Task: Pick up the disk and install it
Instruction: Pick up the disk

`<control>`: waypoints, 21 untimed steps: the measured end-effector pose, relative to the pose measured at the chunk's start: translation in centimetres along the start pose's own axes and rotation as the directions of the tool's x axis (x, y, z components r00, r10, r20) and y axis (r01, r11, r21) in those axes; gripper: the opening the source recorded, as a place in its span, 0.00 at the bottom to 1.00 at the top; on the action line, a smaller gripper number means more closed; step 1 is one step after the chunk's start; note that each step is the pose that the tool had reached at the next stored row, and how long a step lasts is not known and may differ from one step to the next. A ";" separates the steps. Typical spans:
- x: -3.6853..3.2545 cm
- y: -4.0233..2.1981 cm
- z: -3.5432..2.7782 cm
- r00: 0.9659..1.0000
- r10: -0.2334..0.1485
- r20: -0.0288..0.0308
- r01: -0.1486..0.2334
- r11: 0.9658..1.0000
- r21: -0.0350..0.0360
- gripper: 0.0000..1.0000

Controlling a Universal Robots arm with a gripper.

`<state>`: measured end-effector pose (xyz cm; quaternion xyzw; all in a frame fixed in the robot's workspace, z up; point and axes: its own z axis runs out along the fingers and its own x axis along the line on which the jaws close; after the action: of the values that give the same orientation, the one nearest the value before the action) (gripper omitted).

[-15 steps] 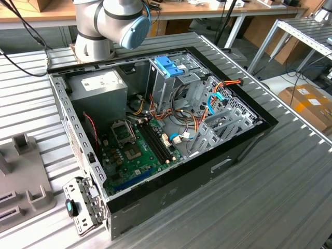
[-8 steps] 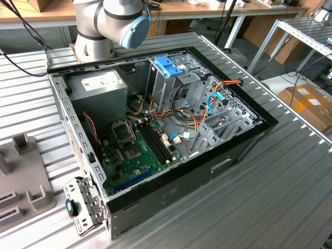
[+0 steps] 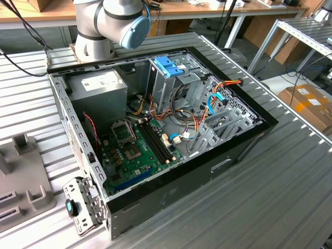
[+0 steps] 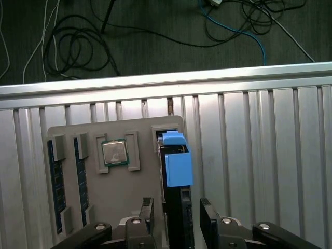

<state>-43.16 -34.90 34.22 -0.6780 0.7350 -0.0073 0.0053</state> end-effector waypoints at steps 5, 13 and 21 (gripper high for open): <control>-0.07 0.00 0.04 1.000 0.000 0.000 0.000 1.000 0.000 0.48; -0.07 0.01 0.14 1.000 0.000 0.000 0.000 1.000 0.000 0.48; -0.07 0.01 0.29 1.000 0.000 0.000 0.000 1.000 0.000 0.48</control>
<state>-43.16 -34.83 33.93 -0.6780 0.7350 -0.0073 0.0055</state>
